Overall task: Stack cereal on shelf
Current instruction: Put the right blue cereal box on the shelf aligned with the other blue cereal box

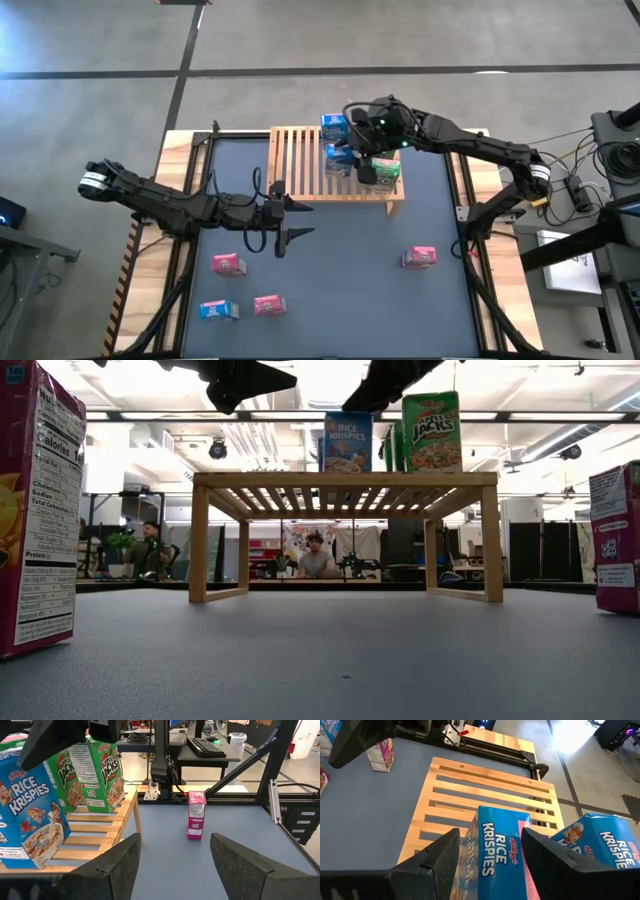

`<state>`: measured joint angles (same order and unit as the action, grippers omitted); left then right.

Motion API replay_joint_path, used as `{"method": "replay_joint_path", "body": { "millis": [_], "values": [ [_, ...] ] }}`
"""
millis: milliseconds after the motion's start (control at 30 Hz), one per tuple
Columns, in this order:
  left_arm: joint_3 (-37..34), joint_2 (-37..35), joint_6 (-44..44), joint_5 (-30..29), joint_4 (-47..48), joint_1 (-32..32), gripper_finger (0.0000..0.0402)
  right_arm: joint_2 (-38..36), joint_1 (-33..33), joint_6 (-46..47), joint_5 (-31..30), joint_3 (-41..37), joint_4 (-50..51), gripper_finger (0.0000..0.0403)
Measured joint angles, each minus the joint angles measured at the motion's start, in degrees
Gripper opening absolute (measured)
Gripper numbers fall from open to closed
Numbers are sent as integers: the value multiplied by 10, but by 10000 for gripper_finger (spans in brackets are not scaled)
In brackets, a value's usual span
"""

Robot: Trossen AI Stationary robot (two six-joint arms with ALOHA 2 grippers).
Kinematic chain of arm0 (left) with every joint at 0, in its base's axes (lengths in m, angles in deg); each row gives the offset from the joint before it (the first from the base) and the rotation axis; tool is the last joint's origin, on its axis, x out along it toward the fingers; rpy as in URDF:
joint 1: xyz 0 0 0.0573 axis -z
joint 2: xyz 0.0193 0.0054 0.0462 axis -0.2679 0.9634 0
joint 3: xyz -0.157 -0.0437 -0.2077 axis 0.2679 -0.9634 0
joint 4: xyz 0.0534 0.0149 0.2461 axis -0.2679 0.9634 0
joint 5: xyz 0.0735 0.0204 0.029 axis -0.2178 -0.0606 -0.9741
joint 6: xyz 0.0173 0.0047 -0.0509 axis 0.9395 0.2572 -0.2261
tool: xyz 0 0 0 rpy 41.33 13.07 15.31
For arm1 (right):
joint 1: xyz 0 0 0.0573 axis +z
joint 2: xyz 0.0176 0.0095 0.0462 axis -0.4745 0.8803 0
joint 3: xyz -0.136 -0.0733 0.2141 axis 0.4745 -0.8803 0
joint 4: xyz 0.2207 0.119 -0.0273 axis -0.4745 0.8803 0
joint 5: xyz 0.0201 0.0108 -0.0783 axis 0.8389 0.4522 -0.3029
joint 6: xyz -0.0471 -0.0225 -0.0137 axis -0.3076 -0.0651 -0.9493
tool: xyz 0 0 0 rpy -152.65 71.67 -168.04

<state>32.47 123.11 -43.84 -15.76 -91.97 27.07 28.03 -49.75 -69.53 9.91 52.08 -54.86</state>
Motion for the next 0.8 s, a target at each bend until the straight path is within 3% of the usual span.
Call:
{"method": "replay_joint_path", "body": {
  "millis": [300, 800],
  "values": [
    [0, 0, 0, 0, 0, 0, 223, 30, 0, -1, -5, 2, -14, 179],
    [-4, 0, 0, 0, 0, 0, 223, 27, 0, -11, -21, 7, -28, 178]
  ]
}}
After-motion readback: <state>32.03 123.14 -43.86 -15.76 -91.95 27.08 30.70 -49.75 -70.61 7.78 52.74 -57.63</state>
